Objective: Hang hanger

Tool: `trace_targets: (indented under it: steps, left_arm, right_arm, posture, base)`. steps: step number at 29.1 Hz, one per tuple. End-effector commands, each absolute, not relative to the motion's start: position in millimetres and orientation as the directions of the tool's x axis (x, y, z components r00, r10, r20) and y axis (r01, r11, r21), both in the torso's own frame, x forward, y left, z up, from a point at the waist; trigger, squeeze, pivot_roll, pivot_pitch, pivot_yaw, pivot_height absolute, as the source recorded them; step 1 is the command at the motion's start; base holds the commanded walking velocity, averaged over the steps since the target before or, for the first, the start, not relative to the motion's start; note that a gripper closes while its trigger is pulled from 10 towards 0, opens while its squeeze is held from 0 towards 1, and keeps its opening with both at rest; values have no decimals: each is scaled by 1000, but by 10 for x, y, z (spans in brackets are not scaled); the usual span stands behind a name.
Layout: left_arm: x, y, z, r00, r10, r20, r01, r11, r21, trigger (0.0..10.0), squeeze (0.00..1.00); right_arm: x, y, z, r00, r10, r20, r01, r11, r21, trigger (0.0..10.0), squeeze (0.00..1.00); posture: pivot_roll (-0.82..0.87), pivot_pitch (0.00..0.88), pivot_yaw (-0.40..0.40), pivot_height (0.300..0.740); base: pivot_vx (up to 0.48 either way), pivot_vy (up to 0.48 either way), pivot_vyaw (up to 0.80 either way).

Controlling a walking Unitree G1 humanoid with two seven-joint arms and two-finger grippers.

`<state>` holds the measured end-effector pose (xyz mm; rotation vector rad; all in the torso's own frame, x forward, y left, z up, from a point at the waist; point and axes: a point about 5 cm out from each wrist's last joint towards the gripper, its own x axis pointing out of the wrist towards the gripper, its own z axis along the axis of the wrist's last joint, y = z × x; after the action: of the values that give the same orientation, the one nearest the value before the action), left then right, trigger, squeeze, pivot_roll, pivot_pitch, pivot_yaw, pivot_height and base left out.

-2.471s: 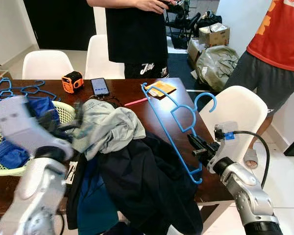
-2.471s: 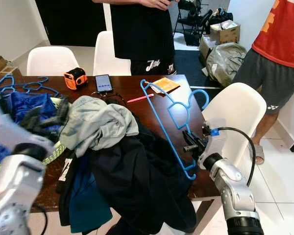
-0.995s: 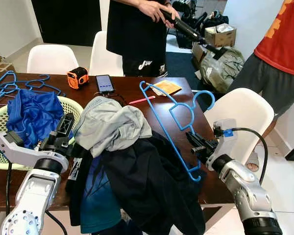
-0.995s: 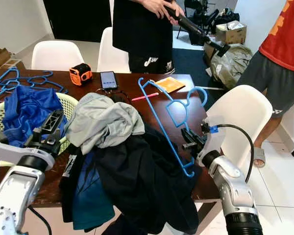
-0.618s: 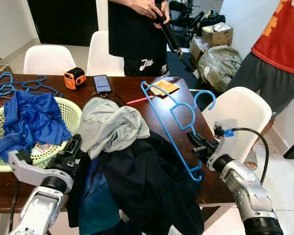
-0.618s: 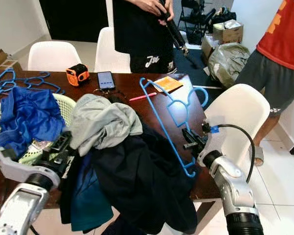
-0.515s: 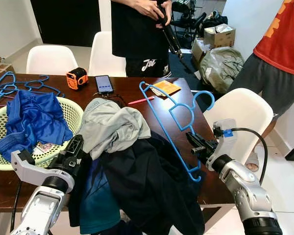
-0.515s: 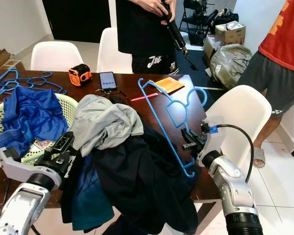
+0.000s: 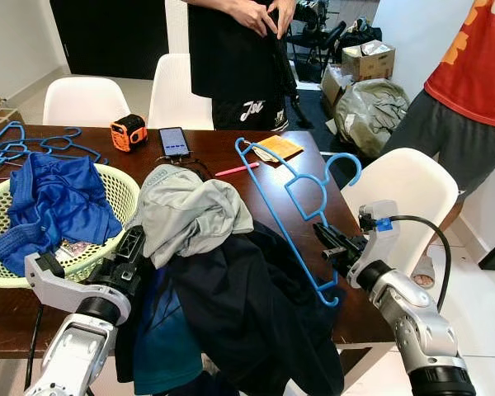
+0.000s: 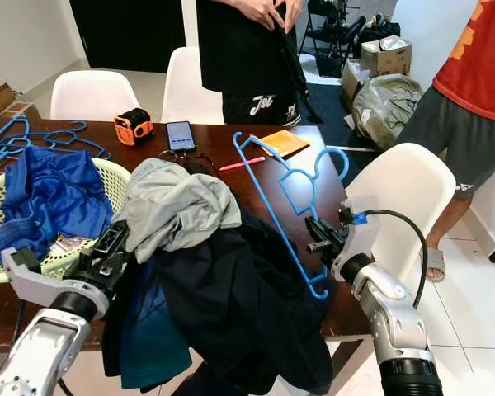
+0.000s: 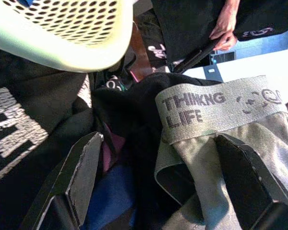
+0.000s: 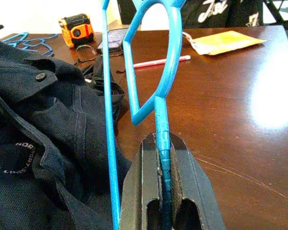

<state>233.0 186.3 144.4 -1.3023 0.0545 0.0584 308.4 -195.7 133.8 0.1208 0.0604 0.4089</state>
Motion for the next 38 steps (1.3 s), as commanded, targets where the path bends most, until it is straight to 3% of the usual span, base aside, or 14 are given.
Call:
trace_targets:
  steps: [1,3,4,7,8,17,23,24,25,26,27,33,35,38]
  left_arm:
    - [2311,1556,1405,998,-12,-56,-55,78,-995,10000,0]
    - [2316,1577,1443,999,-7,-36,-35,97,-995,9765,0]
    - [2320,1594,1468,1000,-1,-24,-24,118,-993,6471,0]
    - [2327,1605,1486,1000,3,-16,-16,127,-992,6471,0]
    - [2335,1611,1504,1000,5,-7,-7,144,-990,0,0]
    - [2360,1627,1602,999,22,32,28,178,-984,0,0]
    - [2364,1741,1722,995,88,55,21,346,-938,0,0]
    - [2373,1775,1787,992,105,68,17,429,-903,1843,0]
    - [2373,1775,1787,992,105,68,17,429,-903,1843,0]
    - [2390,1809,1890,988,116,100,23,532,-847,7451,0]
    - [2413,1832,2027,983,120,139,36,617,-786,10000,0]
    - [2458,1827,2297,971,90,222,74,767,-637,10000,0]
    - [2512,1819,2506,957,34,288,104,887,-450,10000,0]
    - [2533,1821,2576,951,15,310,110,918,-380,10000,0]
  right_arm:
    - [3078,-1975,1323,918,396,-38,-388,912,133,10000,0]
    - [3077,-1976,1324,918,394,-37,-387,913,133,10000,0]
    - [3077,-1977,1325,919,393,-37,-386,913,132,10000,0]
    - [3079,-1979,1327,919,393,-37,-385,913,132,10000,0]
    - [3081,-1980,1329,919,392,-37,-385,914,131,10000,0]
    - [3089,-1988,1331,919,391,-38,-384,914,128,10000,0]
    - [3088,-1992,1326,919,393,-41,-385,914,128,10000,0]
    - [3088,-1993,1326,918,393,-42,-386,914,128,10000,0]
    - [3088,-1993,1326,918,393,-42,-386,914,128,10000,0]
    - [3088,-1993,1326,918,394,-42,-386,914,129,10000,0]
    - [3089,-1993,1326,918,394,-43,-386,913,129,10000,0]
    - [3089,-1992,1325,918,395,-43,-387,913,130,10000,0]
    - [3088,-1986,1320,918,395,-43,-387,913,133,10000,0]
    - [3088,-1984,1318,918,395,-43,-387,912,134,10000,0]
  posture:
    - [-5,17,-61,740]
    - [-5,17,-61,740]
    - [-5,17,-61,740]
    - [-7,19,-61,740]
    - [-7,19,-61,740]
    - [-9,16,-65,740]
    - [-9,17,-67,740]
    - [-7,17,-69,740]
    - [-7,17,-69,740]
    - [-7,17,-69,740]
    - [-7,17,-69,740]
    - [-7,15,-69,740]
    - [-8,11,-66,740]
    - [-8,11,-66,740]
  base:
    - [0,0,0]
    - [0,0,0]
    - [0,0,0]
    - [0,0,0]
    - [0,0,0]
    - [0,0,0]
    - [0,0,0]
    - [0,0,0]
    - [0,0,0]
    - [0,0,0]
    - [0,0,0]
    - [0,0,0]
    - [0,0,0]
    - [0,0,0]
